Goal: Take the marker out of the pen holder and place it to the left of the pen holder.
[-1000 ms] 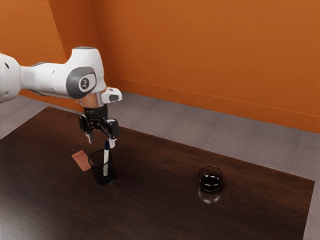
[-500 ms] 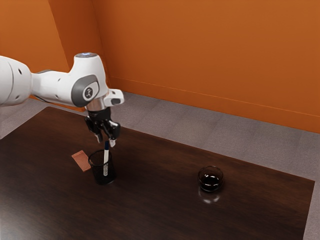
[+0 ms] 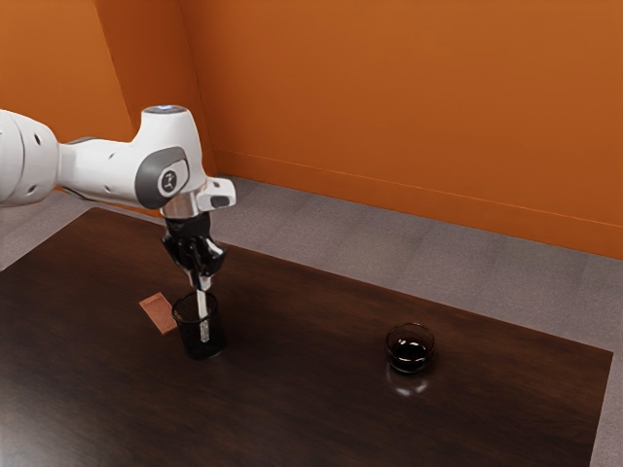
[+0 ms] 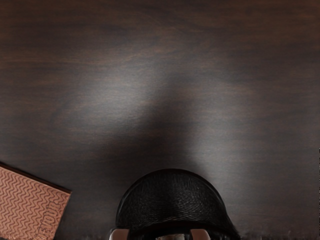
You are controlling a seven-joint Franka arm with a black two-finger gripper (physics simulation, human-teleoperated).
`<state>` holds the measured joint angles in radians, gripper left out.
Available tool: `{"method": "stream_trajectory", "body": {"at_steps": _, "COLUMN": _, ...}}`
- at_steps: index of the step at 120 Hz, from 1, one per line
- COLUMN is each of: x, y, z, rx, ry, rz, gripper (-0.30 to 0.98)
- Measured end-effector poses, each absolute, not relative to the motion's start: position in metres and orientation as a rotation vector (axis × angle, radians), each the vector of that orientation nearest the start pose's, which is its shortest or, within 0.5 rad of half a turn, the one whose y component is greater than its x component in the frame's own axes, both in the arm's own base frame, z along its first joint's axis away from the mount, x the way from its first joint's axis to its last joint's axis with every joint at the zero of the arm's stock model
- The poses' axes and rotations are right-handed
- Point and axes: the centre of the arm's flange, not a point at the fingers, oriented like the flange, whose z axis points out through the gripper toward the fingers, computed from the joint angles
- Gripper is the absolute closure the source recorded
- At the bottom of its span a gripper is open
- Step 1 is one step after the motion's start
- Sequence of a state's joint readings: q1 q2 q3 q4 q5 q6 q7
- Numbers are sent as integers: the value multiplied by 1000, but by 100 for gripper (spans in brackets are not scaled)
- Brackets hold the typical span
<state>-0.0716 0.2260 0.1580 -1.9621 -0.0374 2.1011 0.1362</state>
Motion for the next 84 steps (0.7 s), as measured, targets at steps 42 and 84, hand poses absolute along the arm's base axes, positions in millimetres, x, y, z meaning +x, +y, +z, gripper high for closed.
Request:
{"method": "stream_trajectory", "body": {"at_steps": 42, "x": 570, "y": 41, "z": 397, "rx": -3152, "ry": 72, "rz": 91, "gripper": 73}}
{"method": "stream_trajectory", "body": {"at_steps": 84, "x": 534, "y": 47, "z": 488, "rx": -3175, "ry": 44, "rz": 24, "gripper": 75}}
